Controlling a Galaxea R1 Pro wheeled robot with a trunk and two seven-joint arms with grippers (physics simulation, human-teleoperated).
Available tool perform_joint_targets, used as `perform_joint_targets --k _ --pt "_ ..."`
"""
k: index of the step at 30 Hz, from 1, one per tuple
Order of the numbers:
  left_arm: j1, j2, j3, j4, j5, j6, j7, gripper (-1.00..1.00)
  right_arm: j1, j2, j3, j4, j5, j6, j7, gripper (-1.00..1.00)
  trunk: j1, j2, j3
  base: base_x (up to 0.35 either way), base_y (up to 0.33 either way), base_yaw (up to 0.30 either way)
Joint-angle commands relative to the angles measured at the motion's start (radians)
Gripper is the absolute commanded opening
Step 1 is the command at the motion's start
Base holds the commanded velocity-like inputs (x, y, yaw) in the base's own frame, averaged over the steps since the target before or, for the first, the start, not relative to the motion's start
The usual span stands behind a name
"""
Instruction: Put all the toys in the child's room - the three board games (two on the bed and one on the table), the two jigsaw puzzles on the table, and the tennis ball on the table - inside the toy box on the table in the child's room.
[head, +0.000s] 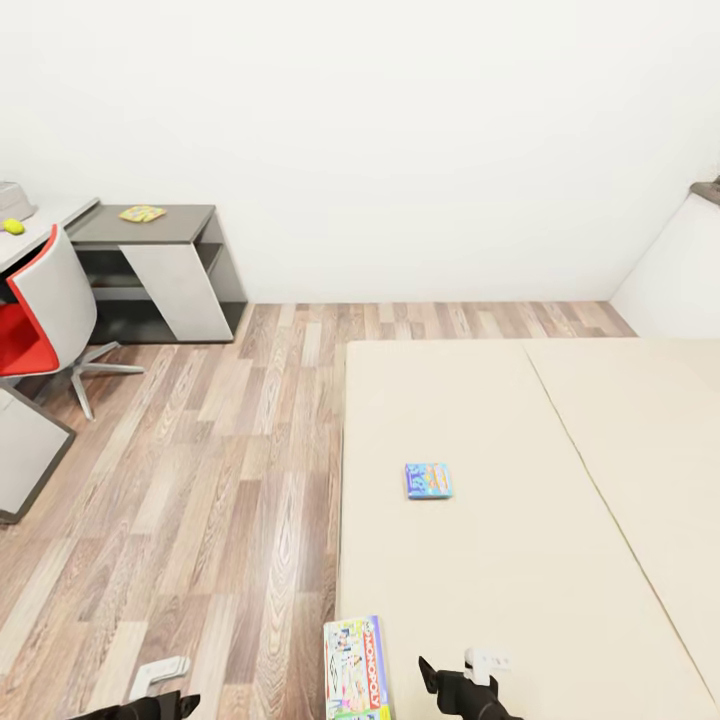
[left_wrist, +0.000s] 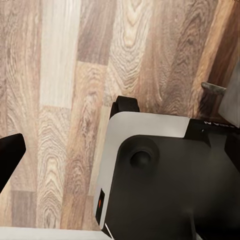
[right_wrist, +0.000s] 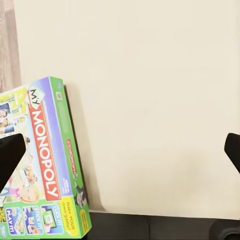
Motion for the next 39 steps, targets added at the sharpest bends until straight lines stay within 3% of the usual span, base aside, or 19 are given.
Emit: perform_joint_targets --k 1,39 --pt "0.000 -0.001 0.006 0.000 0.001 0.005 -0.004 1.00 0.000 0.001 -0.005 0.001 -0.008 -0.001 0.009 1.00 0.001 -0.001 0.000 0.000 0.000 0.000" --pt "0.014 -0.011 0.006 0.015 -0.002 0.004 -0.004 1.00 0.000 -0.002 -0.006 0.036 -0.007 -0.001 0.008 1.00 0.001 -0.001 0.063 0.000 0.000 0.000"
